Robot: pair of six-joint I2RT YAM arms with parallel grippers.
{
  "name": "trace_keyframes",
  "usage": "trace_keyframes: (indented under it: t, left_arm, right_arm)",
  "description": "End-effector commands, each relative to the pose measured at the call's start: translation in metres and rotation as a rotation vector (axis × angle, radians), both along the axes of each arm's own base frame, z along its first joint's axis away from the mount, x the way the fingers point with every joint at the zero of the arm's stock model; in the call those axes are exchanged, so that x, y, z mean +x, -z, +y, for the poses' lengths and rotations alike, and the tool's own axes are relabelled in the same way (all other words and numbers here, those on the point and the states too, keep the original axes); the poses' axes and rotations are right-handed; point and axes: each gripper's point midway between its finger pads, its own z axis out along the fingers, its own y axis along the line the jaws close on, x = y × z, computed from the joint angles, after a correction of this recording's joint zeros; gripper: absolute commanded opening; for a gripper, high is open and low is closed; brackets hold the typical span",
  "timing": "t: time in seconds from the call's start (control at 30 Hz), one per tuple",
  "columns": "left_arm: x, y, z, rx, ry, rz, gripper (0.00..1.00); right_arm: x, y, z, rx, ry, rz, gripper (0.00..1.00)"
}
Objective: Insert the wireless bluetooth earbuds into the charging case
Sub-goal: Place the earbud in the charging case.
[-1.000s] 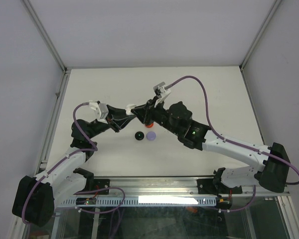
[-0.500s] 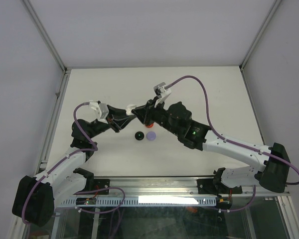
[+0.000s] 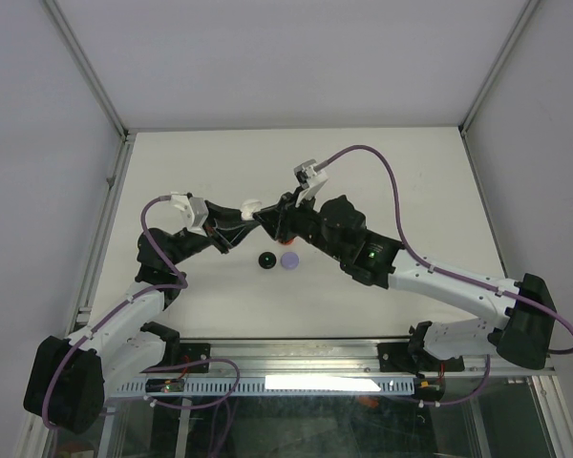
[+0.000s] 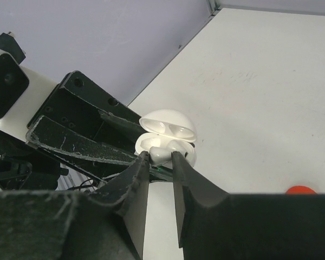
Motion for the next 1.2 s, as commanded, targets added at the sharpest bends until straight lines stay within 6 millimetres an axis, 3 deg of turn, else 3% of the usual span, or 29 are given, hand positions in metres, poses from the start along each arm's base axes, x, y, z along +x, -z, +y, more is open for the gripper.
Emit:
trace_keyframes:
  t: [0.0, 0.23, 0.47, 0.63, 0.8, 1.17]
  left_arm:
    - [0.0, -0.025, 0.003, -0.04, -0.019, -0.093, 0.02]
    - [-0.001, -0.023, 0.0, -0.021, 0.003, -0.097, 0.03]
    - [0.001, -0.023, 0.001, -0.021, -0.006, -0.09, 0.03]
    - [0.001, -0.022, 0.0, -0.019, 0.0, -0.085, 0.03]
    - [-0.002, -0.021, -0.002, -0.011, 0.027, -0.08, 0.03]
    - [-0.008, -0.022, -0.005, -0.01, 0.063, -0.086, 0.03]
  right_arm:
    - [-0.007, -0.004, 0.002, -0.006, -0.016, 0.023, 0.26]
    - [-0.008, -0.013, 0.003, -0.004, -0.024, 0.03, 0.27]
    - [-0.012, -0.03, -0.007, -0.014, -0.031, -0.01, 0.41]
    - [-0.014, -0.042, -0.015, -0.033, -0.034, -0.062, 0.43]
    - [-0.021, -0.049, -0.009, -0.053, -0.1, -0.096, 0.44]
    - [-0.017, -0.04, 0.001, -0.086, -0.108, -0.071, 0.45]
